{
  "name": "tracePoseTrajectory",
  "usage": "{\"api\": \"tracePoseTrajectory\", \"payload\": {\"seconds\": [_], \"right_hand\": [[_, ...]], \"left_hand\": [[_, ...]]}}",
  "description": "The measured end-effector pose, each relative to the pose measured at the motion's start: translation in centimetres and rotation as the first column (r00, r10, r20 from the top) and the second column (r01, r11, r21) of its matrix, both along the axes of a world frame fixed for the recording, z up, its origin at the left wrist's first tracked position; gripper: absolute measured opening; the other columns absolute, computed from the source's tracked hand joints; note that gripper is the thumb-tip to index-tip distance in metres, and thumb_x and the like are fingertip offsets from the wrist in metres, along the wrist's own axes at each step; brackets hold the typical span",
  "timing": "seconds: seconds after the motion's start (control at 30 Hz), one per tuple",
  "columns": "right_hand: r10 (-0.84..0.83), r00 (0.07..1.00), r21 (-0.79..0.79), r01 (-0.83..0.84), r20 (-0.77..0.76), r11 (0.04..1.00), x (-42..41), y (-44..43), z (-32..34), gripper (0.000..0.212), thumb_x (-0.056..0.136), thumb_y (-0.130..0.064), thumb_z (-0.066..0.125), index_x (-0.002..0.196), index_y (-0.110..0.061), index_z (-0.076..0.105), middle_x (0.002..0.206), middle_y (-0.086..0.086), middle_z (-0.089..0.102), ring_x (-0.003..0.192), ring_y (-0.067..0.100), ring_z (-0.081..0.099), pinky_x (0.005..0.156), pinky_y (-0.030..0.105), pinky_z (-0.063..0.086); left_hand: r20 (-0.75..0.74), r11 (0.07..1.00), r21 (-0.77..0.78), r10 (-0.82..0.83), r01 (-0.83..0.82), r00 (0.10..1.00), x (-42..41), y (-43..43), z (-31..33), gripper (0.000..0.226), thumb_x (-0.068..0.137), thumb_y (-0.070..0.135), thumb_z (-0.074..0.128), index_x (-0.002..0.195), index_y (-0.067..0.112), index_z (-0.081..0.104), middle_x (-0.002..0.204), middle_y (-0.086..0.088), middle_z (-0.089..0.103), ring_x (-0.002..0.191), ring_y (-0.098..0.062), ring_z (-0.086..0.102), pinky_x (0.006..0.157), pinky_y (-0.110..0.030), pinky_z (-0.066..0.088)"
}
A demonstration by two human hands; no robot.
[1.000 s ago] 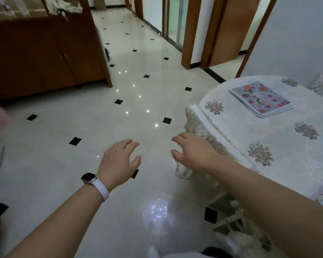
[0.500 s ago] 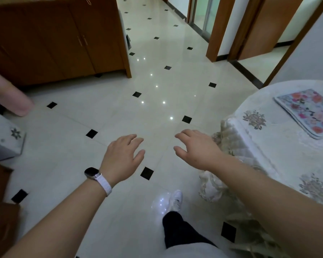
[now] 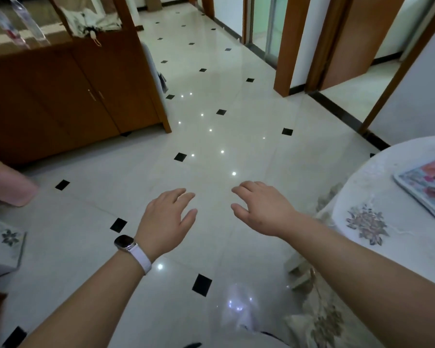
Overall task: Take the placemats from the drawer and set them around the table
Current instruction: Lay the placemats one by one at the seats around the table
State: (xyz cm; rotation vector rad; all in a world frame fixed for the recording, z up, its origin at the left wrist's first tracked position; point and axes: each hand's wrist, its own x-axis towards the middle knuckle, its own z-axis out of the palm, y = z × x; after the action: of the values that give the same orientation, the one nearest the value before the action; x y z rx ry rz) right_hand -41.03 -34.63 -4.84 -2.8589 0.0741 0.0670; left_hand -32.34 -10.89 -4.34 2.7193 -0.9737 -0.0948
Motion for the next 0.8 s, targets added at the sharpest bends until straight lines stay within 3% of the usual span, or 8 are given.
{"api": "tracePoseTrajectory", "payload": {"seconds": [0.2, 0.47, 0.63, 0.8], "right_hand": [[-0.067, 0.998, -0.009, 0.067, 0.009, 0.998, 3.8, -5.3, 0.9, 0.053, 0.098, -0.049, 0.038, 0.143, -0.023, 0.042, 0.143, -0.001, 0.047, 0.128, 0.022, 0.042, 0.1, 0.039, 0.04], [-0.231, 0.971, -0.028, 0.23, -0.06, 0.973, 10.9, -11.7, -1.5, 0.052, 0.096, -0.05, 0.038, 0.139, -0.022, 0.047, 0.138, -0.001, 0.051, 0.123, 0.022, 0.047, 0.098, 0.04, 0.042], [-0.402, 0.906, -0.072, 0.396, -0.13, 0.915, 17.3, -16.9, -2.6, 0.054, 0.096, -0.052, 0.037, 0.14, -0.022, 0.045, 0.142, 0.001, 0.047, 0.126, 0.024, 0.045, 0.101, 0.04, 0.041], [-0.54, 0.826, -0.103, 0.53, -0.16, 0.842, 23.2, -21.3, -1.4, 0.056, 0.096, -0.053, 0.037, 0.143, -0.022, 0.043, 0.143, 0.0, 0.047, 0.127, 0.023, 0.044, 0.102, 0.037, 0.04]], "left_hand": [[0.001, 0.992, 0.01, -0.129, 0.129, 0.992, 6.0, -5.8, 0.0, 0.058, 0.092, 0.05, 0.035, 0.136, 0.019, 0.057, 0.137, -0.003, 0.058, 0.127, -0.023, 0.051, 0.102, -0.04, 0.041], [-0.049, 0.962, -0.052, -0.271, 0.268, 0.961, 17.0, -14.4, -2.9, 0.06, 0.091, 0.053, 0.033, 0.134, 0.019, 0.059, 0.134, -0.005, 0.06, 0.123, -0.025, 0.054, 0.099, -0.043, 0.045], [-0.115, 0.915, -0.112, -0.4, 0.388, 0.909, 26.5, -21.5, -5.7, 0.052, 0.093, 0.045, 0.045, 0.134, 0.016, 0.059, 0.135, -0.008, 0.06, 0.124, -0.027, 0.054, 0.102, -0.044, 0.044], [-0.108, 0.84, -0.23, -0.524, 0.491, 0.845, 35.5, -29.7, -4.4, 0.044, 0.094, 0.037, 0.053, 0.133, 0.016, 0.06, 0.134, -0.007, 0.061, 0.124, -0.026, 0.055, 0.102, -0.041, 0.042]]}}
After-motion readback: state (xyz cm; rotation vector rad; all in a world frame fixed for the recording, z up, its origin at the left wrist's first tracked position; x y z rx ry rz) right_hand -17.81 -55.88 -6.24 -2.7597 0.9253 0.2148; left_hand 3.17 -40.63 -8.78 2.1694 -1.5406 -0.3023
